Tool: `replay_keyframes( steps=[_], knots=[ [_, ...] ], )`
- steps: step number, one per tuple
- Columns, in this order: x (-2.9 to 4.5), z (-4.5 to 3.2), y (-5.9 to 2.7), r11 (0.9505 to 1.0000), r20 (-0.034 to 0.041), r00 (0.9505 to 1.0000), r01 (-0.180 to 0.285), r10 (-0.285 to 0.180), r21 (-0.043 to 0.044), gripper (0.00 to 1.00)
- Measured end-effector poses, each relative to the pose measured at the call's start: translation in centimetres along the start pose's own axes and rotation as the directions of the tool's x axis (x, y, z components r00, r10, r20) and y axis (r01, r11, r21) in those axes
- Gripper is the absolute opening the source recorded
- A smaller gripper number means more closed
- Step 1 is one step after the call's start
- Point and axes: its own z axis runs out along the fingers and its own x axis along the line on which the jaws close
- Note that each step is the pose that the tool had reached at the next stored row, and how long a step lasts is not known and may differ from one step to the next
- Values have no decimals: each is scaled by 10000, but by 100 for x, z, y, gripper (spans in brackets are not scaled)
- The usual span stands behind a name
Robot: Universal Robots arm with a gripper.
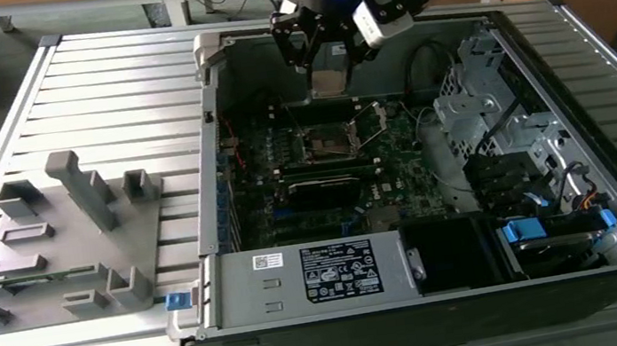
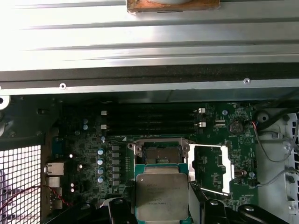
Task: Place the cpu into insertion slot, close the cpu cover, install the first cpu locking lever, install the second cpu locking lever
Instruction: 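Place the cpu into insertion slot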
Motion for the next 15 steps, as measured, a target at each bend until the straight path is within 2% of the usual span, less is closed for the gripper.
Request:
replay_keyframes(
  steps=[15],
  knots=[
    [0, 55, -5, 9965, 76, 9964, -840, 840, 1, 54]
  ],
)
